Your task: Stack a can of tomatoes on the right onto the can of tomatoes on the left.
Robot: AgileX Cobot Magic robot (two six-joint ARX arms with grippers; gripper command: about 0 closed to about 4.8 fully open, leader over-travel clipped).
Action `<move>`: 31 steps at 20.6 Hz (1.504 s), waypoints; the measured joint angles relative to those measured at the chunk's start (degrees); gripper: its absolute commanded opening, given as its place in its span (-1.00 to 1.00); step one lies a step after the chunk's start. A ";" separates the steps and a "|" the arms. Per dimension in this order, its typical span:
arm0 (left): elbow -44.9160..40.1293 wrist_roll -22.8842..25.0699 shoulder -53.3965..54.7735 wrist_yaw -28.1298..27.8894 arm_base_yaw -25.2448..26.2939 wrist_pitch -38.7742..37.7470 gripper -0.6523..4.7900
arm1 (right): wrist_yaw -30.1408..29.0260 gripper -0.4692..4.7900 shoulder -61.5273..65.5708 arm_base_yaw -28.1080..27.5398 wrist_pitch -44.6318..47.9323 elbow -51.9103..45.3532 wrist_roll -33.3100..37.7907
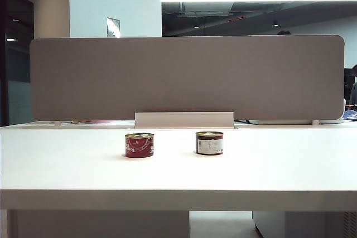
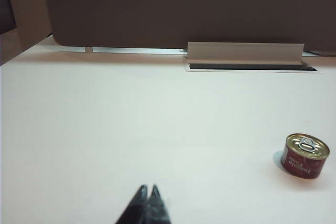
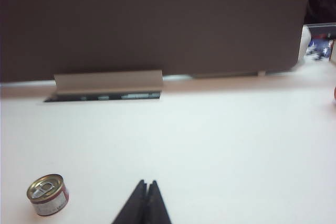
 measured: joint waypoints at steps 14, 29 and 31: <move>0.00 0.00 0.00 0.00 0.00 -0.70 -0.78 | -6.08 -0.84 33.48 4.70 6.12 13.20 -2.54; 0.00 0.00 0.00 0.00 0.00 -0.83 -0.78 | -11.32 0.81 67.14 15.63 13.38 26.38 -4.90; 0.00 0.00 0.00 -0.02 0.00 -0.85 -0.78 | -11.67 1.00 69.68 15.98 12.24 28.50 -5.01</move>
